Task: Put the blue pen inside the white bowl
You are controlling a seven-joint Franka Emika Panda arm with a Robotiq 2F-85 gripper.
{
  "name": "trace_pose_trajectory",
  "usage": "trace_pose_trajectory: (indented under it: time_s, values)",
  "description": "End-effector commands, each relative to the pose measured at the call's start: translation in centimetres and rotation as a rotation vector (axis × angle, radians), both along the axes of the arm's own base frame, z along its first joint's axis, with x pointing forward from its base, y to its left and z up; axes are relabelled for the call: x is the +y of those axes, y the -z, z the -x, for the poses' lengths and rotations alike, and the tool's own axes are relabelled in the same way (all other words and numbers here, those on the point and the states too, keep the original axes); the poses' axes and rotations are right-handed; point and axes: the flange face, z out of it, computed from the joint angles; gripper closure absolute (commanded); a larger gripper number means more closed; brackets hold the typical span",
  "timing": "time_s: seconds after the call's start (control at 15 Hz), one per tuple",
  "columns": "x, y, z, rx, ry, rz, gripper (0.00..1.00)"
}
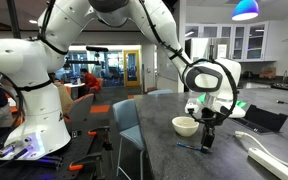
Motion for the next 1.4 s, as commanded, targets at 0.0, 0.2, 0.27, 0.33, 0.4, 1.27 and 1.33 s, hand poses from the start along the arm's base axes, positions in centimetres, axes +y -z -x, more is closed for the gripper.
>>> trace_pose_trajectory:
  time_s: [0.0,0.2,0.27,0.33,0.4,1.27,1.33]
  values:
    - [-0.3,0.2,-0.5,-0.012,0.026,-0.016,0.49]
    - [-0.2,0.4,-0.5,-0.006,0.021,-0.017,0.51]
    - [-0.1,0.5,-0.5,-0.003,0.018,-0.018,0.53]
    - [0.0,0.7,-0.5,0.002,0.015,-0.018,0.53]
    - [0.0,0.8,-0.5,0.003,0.014,-0.019,0.57]
    - [-0.3,-5.7,-1.2,-0.001,-0.029,0.005,0.97]
    - [-0.1,-7.4,-1.4,0.007,-0.043,0.004,0.97]
